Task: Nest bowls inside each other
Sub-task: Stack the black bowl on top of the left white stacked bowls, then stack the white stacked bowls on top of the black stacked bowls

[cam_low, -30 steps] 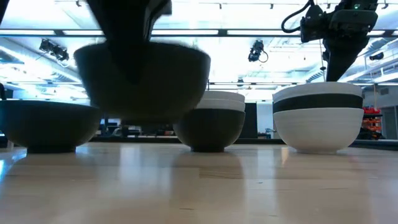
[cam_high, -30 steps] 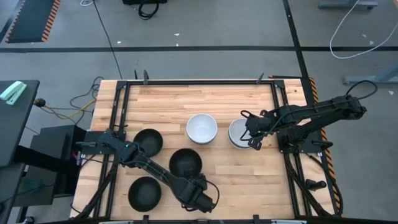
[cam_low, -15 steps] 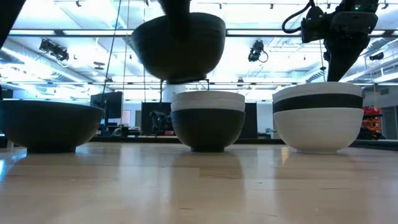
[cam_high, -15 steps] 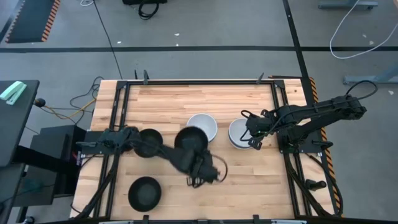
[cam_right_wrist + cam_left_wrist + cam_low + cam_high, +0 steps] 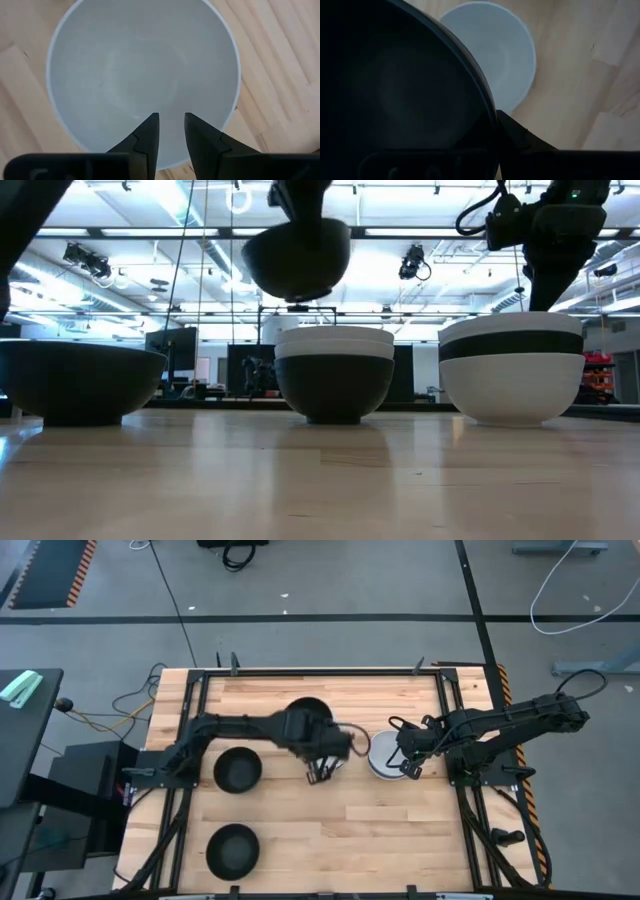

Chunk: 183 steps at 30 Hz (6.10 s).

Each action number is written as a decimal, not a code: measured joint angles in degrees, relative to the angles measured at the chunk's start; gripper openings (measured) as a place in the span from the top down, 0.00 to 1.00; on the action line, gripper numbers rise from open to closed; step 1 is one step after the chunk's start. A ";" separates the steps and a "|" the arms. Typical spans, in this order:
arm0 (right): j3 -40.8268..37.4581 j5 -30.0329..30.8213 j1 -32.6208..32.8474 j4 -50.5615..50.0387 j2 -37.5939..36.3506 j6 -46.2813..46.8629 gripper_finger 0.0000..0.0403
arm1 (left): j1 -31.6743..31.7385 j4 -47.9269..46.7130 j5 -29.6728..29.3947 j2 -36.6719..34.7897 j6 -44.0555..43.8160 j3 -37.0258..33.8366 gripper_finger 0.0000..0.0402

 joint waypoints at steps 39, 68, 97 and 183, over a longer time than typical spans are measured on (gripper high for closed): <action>0.00 1.90 0.01 0.23 0.02 0.50 0.75 | 2.23 2.98 5.87 10.16 10.18 -0.02 0.97; 0.00 2.80 0.01 0.54 0.02 0.13 0.75 | 2.20 3.06 11.10 11.71 9.05 0.00 0.87; 0.00 3.41 0.01 0.67 0.02 -0.20 0.75 | 2.33 1.29 8.49 11.58 5.91 0.07 0.81; -0.02 4.37 0.00 0.63 0.00 -0.04 0.75 | 2.99 2.37 11.19 9.92 1.37 2.21 0.76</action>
